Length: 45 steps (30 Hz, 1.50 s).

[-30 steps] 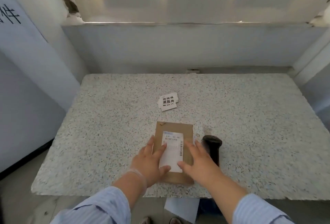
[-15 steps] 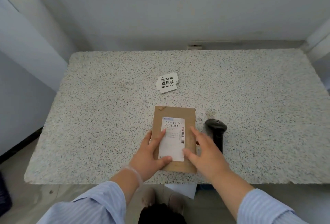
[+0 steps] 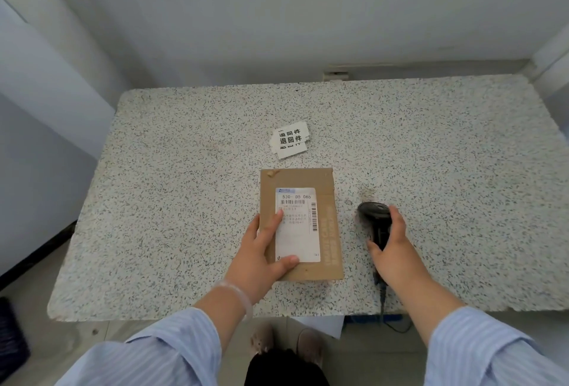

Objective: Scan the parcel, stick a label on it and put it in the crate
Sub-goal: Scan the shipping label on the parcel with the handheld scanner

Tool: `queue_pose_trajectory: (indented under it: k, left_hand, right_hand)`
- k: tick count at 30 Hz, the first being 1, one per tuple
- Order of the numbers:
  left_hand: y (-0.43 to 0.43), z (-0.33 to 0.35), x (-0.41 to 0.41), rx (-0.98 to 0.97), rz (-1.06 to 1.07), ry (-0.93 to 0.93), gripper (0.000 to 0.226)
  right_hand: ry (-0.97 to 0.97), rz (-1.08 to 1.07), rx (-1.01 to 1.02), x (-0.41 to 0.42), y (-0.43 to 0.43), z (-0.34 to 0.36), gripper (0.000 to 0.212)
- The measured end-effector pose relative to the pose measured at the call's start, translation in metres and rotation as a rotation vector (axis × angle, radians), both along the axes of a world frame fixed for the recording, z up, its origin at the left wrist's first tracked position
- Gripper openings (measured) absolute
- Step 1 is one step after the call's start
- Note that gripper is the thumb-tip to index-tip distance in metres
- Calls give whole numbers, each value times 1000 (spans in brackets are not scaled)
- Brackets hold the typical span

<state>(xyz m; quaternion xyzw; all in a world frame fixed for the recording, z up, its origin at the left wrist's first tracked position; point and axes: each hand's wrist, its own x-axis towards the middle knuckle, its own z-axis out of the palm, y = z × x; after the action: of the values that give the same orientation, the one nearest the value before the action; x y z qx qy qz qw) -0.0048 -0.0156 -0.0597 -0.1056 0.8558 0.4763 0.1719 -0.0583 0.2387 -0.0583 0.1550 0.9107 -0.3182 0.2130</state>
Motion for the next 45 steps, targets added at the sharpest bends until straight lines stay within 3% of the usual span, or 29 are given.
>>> queue_pose_trajectory:
  k: [5,11,19,27,45]
  left_hand:
    - [3,-2,0,-11,7,10,86]
    - [4,9,-9,-1,23,52,86]
    - [19,31,-23,-16,6,118,86]
    - [32,35,-26,-2,-2,130,86]
    - [38,35,-20,-14,-28,69,86]
  right_hand:
    - [39,-115,-79,1,-8,2,82]
    - [246,-184,-240,6,-19,44,73]
    - [454,38,-391,35,-52,106,65]
    - [468,103,-452,52,-53,119,61]
    - [422,72,-376,50,-42,112,65]
